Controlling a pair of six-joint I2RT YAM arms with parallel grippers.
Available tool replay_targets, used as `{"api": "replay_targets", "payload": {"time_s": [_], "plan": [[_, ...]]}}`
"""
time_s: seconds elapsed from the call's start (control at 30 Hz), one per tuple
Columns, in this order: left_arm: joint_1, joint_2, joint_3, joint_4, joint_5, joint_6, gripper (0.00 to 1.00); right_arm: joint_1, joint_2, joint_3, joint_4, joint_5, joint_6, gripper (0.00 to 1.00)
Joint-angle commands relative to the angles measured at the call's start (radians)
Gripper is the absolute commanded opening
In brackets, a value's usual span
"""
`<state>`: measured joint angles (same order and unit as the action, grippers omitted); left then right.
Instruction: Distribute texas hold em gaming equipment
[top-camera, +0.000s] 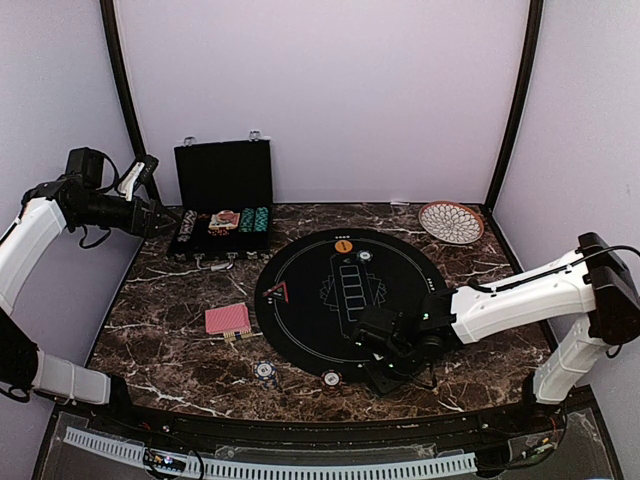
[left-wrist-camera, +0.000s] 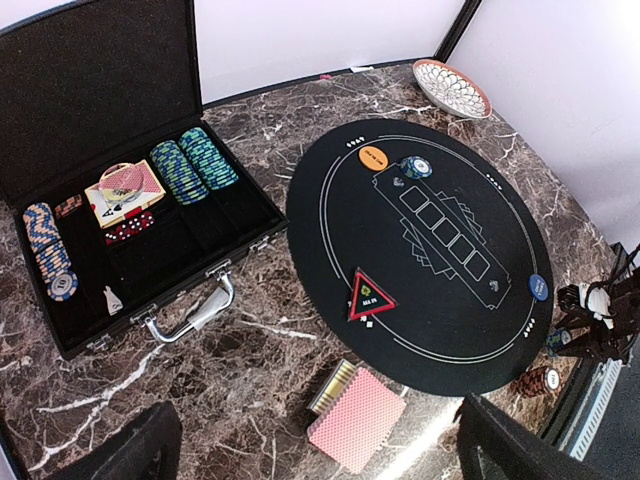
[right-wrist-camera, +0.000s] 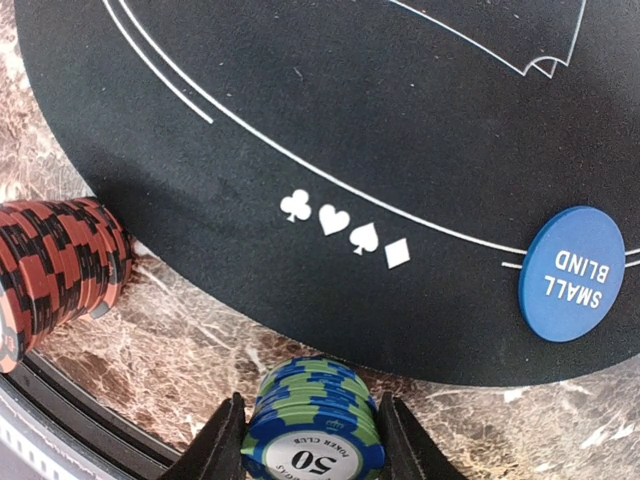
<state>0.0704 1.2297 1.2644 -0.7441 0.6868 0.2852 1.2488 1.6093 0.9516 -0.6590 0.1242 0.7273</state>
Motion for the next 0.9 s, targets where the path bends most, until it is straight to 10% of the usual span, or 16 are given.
{"api": "replay_targets", "payload": {"time_s": [0.0,0.63,0.87], "plan": [[0.005,-0.023,0.016,-0.021,-0.003,0.011,0.99,-0.008,0.002,0.001,-0.013,0.007,-0.011,0.46],[0.005,-0.026,0.016,-0.021,-0.008,0.012,0.99,-0.007,0.001,-0.008,-0.007,0.01,-0.002,0.45],[0.005,-0.026,0.015,-0.023,-0.007,0.014,0.99,-0.008,-0.001,-0.007,-0.01,0.006,0.0,0.3]]}}
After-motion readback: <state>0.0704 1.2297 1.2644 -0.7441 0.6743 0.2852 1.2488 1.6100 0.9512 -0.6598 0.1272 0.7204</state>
